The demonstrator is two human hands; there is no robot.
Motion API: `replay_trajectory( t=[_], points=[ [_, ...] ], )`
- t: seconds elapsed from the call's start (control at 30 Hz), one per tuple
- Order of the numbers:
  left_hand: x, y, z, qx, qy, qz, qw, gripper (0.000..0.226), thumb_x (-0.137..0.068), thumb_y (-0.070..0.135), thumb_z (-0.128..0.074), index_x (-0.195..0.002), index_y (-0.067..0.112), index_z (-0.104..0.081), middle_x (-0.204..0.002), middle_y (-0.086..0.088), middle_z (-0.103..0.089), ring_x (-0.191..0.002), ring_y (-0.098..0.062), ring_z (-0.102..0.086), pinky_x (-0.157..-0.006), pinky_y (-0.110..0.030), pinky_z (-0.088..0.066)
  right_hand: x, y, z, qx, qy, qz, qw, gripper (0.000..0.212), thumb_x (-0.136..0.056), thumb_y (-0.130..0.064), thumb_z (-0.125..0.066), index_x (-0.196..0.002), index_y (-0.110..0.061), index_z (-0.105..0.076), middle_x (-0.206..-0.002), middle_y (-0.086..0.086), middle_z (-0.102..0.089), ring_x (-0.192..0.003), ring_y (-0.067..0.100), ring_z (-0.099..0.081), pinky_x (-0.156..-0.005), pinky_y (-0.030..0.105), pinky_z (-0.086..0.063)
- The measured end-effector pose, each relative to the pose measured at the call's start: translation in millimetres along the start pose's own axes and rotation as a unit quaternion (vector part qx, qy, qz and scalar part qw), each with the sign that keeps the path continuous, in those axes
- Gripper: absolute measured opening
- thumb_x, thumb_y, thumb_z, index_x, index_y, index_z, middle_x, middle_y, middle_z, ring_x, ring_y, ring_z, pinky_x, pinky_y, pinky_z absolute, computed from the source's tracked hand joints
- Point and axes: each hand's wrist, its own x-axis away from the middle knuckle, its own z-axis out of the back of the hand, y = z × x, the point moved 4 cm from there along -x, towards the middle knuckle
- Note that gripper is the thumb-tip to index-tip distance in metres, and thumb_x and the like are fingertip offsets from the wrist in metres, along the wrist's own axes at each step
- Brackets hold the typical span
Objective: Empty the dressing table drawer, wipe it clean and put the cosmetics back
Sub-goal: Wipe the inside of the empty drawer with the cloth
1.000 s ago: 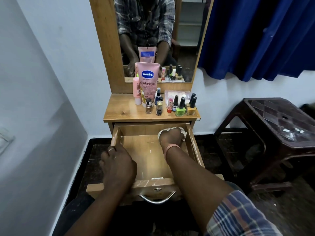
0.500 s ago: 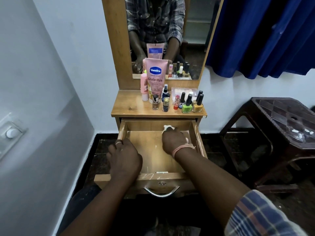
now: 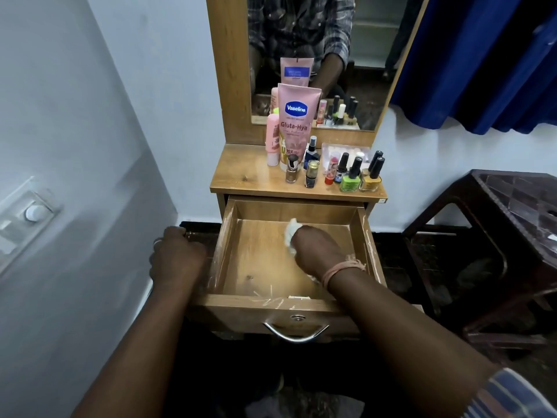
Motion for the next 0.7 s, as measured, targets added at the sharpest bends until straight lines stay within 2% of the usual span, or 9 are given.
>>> replay_trajectory(
  t=[0.03, 0.1, 0.17, 0.23, 0.37, 0.43, 0.5, 0.6, 0.7],
  points=[
    [-1, -2, -2, 0.013, -0.017, 0.009, 1.0, 0.044, -0.094, 0.01, -0.055, -0.138, 0.009, -0.053, -0.135, -0.023, -0.056, -0.123, -0.044, -0.054, -0.098, -0.045, -0.045, -1, -11, -6, -0.01, -0.014, 0.036, 0.999, 0.026, -0.095, -0.014, -0.057, -0.119, -0.013, -0.067, -0.104, 0.013, -0.072, -0.094, 0.032, -0.068, -0.083, 0.038, -0.057],
    [2, -5, -7, 0.019, -0.039, 0.007, 0.999, 0.037, -0.093, 0.011, -0.052, -0.129, 0.008, -0.057, -0.13, -0.023, -0.06, -0.117, -0.043, -0.058, -0.096, -0.042, -0.048, 2, -23, -9, 0.002, -0.058, 0.076, 0.995, 0.026, -0.09, -0.015, -0.065, -0.115, -0.014, -0.072, -0.102, 0.012, -0.072, -0.094, 0.032, -0.068, -0.082, 0.037, -0.055],
    [8, -4, -8, 0.017, -0.038, -0.011, 0.999, 0.035, -0.091, 0.012, -0.05, -0.125, 0.01, -0.057, -0.127, -0.022, -0.062, -0.113, -0.042, -0.06, -0.098, -0.049, -0.051, -8, -19, -5, -0.002, -0.074, 0.038, 0.997, 0.016, -0.089, -0.016, -0.067, -0.101, -0.015, -0.076, -0.097, 0.008, -0.073, -0.093, 0.028, -0.068, -0.085, 0.036, -0.054],
    [12, -2, -9, 0.01, -0.024, -0.035, 0.999, 0.042, -0.093, 0.011, -0.049, -0.135, 0.009, -0.055, -0.131, -0.02, -0.061, -0.118, -0.041, -0.059, -0.1, -0.051, -0.05, -23, -10, -2, -0.025, -0.05, -0.026, 0.998, 0.014, -0.092, -0.012, -0.06, -0.092, -0.016, -0.073, -0.091, 0.002, -0.071, -0.09, 0.023, -0.067, -0.088, 0.035, -0.053],
    [11, -3, -10, 0.017, -0.048, -0.022, 0.998, 0.044, -0.094, 0.014, -0.054, -0.138, 0.014, -0.054, -0.124, -0.014, -0.066, -0.11, -0.036, -0.064, -0.089, -0.043, -0.053, -44, -42, -18, -0.006, 0.018, 0.055, 0.998, 0.041, -0.088, -0.001, -0.058, -0.128, -0.01, -0.061, -0.109, 0.013, -0.067, -0.097, 0.03, -0.067, -0.084, 0.04, -0.058],
    [5, -9, -14, 0.022, -0.081, -0.001, 0.996, 0.041, -0.089, 0.024, -0.056, -0.13, 0.019, -0.06, -0.114, -0.009, -0.071, -0.095, -0.031, -0.07, -0.084, -0.043, -0.058, -50, -63, -28, 0.018, 0.001, 0.094, 0.995, 0.04, -0.089, -0.003, -0.06, -0.129, -0.008, -0.062, -0.116, 0.016, -0.062, -0.103, 0.032, -0.062, -0.088, 0.039, -0.056],
    [-5, -19, -21, 0.024, -0.095, 0.002, 0.995, 0.045, -0.08, 0.035, -0.054, -0.121, 0.022, -0.064, -0.105, -0.008, -0.073, -0.086, -0.03, -0.072, -0.08, -0.048, -0.062, -61, -73, -32, -0.002, -0.001, 0.064, 0.998, 0.04, -0.091, -0.007, -0.062, -0.13, -0.008, -0.063, -0.123, 0.017, -0.057, -0.111, 0.034, -0.059, -0.095, 0.04, -0.053],
    [1, -10, -17, 0.021, -0.101, -0.007, 0.995, 0.044, -0.087, 0.031, -0.057, -0.129, 0.019, -0.062, -0.112, -0.009, -0.071, -0.094, -0.031, -0.07, -0.087, -0.048, -0.06, -68, -85, -32, -0.04, -0.002, 0.049, 0.998, 0.039, -0.092, -0.011, -0.064, -0.13, -0.011, -0.063, -0.129, 0.016, -0.055, -0.118, 0.035, -0.056, -0.103, 0.044, -0.049],
    [3, -9, -18, 0.012, -0.109, -0.011, 0.994, 0.036, -0.1, 0.021, -0.055, -0.136, 0.017, -0.058, -0.121, -0.009, -0.067, -0.096, -0.025, -0.068, -0.089, -0.043, -0.057, -65, -84, -23, -0.046, -0.064, 0.106, 0.991, 0.033, -0.093, -0.009, -0.061, -0.126, -0.01, -0.068, -0.127, 0.016, -0.061, -0.114, 0.033, -0.06, -0.099, 0.036, -0.048]
  ],
)
